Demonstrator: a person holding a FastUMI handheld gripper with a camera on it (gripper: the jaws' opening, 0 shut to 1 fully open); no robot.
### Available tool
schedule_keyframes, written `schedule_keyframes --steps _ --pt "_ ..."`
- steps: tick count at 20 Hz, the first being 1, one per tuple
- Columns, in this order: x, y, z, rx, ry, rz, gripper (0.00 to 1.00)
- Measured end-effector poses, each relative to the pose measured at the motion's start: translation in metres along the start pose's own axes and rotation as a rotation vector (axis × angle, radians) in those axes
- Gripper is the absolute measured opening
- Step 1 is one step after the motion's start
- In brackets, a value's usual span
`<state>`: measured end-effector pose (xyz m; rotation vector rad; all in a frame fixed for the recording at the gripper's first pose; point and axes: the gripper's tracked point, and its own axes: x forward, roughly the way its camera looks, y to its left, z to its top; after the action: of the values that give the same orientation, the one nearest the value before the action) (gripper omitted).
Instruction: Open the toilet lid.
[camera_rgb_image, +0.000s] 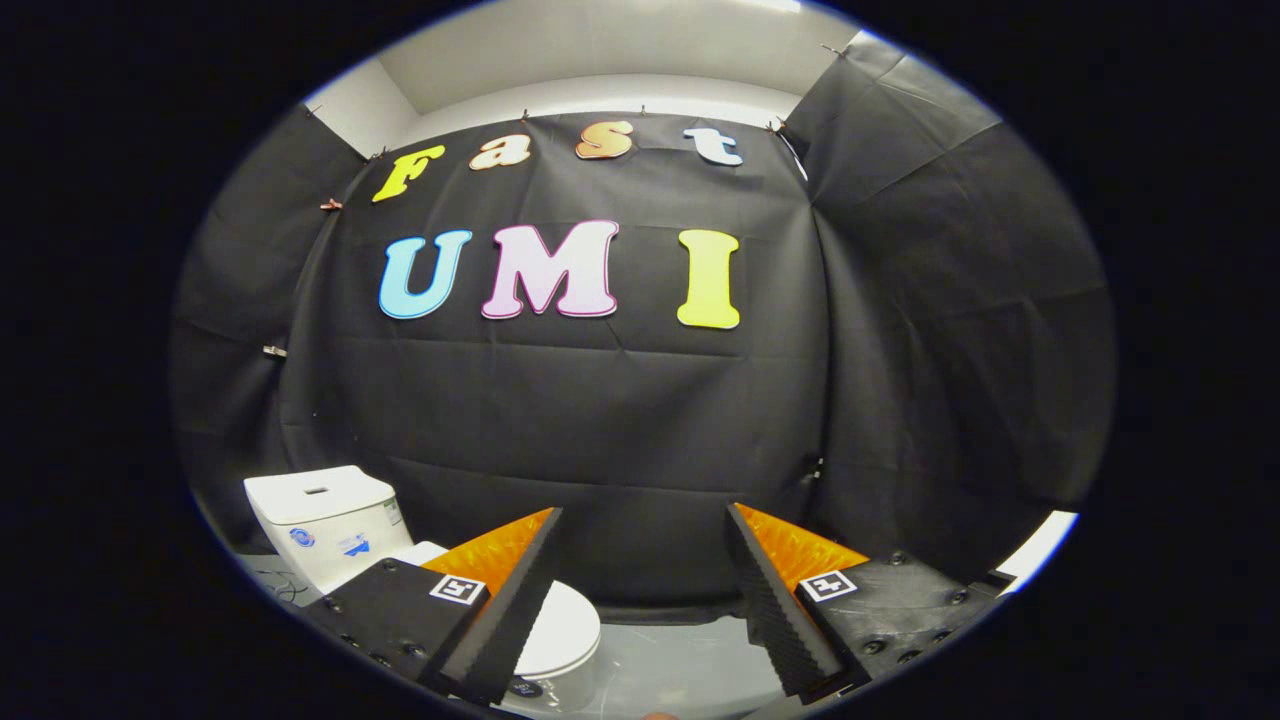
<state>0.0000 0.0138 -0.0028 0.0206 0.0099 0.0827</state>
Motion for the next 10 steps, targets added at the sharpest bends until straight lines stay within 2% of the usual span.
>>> schedule_keyframes --steps 7,10 --pt "0.000 0.014 -0.024 0.064 0.065 0.080 0.98" --pt "-0.002 0.017 -0.025 0.044 0.062 0.093 0.98"
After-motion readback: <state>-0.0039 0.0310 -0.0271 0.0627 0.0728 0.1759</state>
